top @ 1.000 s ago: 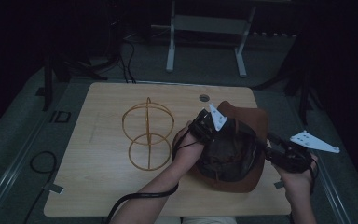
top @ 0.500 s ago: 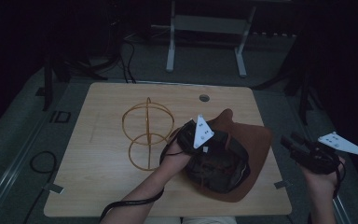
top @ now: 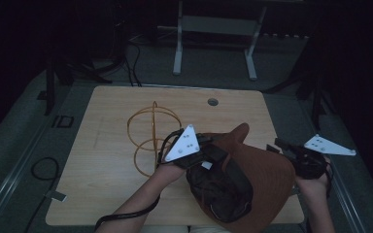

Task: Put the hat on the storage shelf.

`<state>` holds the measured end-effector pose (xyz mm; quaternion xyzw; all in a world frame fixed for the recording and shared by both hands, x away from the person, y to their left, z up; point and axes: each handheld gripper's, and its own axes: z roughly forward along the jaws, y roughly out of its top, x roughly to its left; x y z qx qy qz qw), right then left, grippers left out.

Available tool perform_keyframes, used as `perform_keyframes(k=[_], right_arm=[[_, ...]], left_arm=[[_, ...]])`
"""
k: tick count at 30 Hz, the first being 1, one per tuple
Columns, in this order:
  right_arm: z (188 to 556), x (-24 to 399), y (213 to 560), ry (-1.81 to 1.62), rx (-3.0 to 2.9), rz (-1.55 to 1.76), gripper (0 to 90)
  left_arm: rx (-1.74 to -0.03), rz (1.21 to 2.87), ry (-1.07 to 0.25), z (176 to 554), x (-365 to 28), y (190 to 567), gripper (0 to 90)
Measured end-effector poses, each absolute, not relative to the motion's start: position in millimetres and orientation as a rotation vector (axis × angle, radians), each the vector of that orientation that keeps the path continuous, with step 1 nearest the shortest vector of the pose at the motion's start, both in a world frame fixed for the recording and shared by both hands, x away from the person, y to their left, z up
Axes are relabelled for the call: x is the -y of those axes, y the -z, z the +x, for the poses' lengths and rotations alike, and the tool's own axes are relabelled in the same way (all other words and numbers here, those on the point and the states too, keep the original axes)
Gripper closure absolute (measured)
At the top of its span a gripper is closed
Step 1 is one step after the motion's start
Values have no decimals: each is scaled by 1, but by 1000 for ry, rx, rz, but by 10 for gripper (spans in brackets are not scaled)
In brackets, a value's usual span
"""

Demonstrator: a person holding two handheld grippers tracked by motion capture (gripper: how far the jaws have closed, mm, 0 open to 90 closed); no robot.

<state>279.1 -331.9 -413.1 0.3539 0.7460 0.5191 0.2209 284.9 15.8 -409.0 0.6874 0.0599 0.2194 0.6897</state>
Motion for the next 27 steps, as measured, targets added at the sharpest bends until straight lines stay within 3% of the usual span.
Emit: perform_keyframes(k=[5, 15, 27], right_arm=[[273, 309, 413, -1592, -2158, 829, 518], [267, 272, 403, -1795, -2212, 556, 414], [277, 249, 410, -1915, -2271, 489, 468]], left_arm=[[-164, 1468, -441, 283, -22, 405, 867], [-103, 1532, -659, 262, -3, 408, 868], [-129, 1529, -733, 252, 13, 404, 867]])
